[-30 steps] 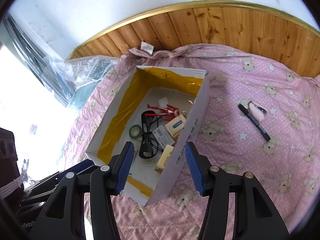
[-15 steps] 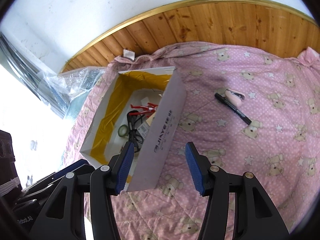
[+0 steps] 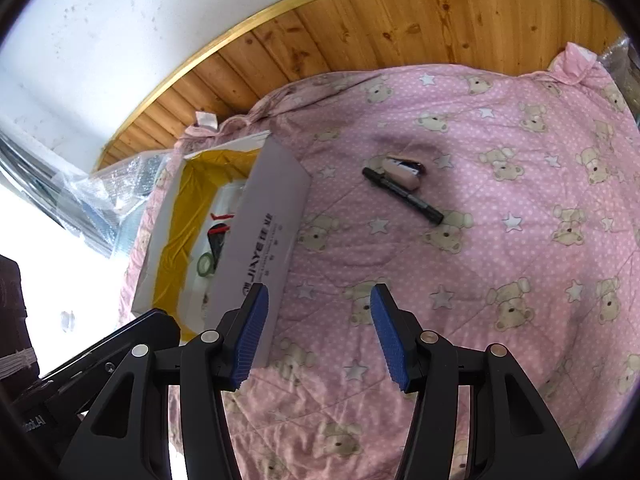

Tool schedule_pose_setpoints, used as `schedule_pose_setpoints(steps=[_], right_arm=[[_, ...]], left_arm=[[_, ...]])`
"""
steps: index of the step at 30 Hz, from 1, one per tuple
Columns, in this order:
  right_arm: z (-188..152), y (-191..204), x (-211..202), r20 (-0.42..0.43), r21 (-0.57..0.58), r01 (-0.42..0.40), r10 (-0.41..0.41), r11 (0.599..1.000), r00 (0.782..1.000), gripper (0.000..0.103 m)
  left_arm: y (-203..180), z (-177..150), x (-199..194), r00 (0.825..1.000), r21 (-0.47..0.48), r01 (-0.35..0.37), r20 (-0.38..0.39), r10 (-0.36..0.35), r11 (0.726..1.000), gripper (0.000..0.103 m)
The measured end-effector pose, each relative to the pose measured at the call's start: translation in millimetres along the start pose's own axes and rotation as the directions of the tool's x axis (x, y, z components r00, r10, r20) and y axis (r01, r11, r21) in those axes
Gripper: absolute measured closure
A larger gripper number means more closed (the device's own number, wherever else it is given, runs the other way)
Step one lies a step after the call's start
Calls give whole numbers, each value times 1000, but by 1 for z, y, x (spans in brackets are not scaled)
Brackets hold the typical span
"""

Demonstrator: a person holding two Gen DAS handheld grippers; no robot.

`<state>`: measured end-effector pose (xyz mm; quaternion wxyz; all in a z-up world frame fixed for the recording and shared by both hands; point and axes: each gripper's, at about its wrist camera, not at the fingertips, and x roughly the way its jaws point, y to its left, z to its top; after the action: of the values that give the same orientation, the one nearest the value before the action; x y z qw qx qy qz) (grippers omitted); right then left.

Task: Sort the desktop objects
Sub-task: 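Move both open tools from the box toward the black marker and pink stapler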

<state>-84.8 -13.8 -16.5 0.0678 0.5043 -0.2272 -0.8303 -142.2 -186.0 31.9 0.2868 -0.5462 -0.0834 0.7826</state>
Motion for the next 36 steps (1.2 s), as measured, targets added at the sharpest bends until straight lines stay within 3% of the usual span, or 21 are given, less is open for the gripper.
schedule_pose_setpoints(steps=[12,19,29,36], right_arm=[[23,-41,6,-4,31,13,-13,999,1000,47],[41,-58,28,-29,42,15,-13,999,999,47],[59,-81,71,-92,49,21,-16,999,996,58],[79,-105,90,-106,82,34,-26,996,994,58]], left_arm=[[-31,15,42,999,26,8,-50,-6,1000,49],[-27,32,72,996,18,-3,-87,4,1000,49],[-14,49,128,987,-20,-16,-163,13,1000,49],[-14,64,171,978,-41,-8,-208,-1,999,49]])
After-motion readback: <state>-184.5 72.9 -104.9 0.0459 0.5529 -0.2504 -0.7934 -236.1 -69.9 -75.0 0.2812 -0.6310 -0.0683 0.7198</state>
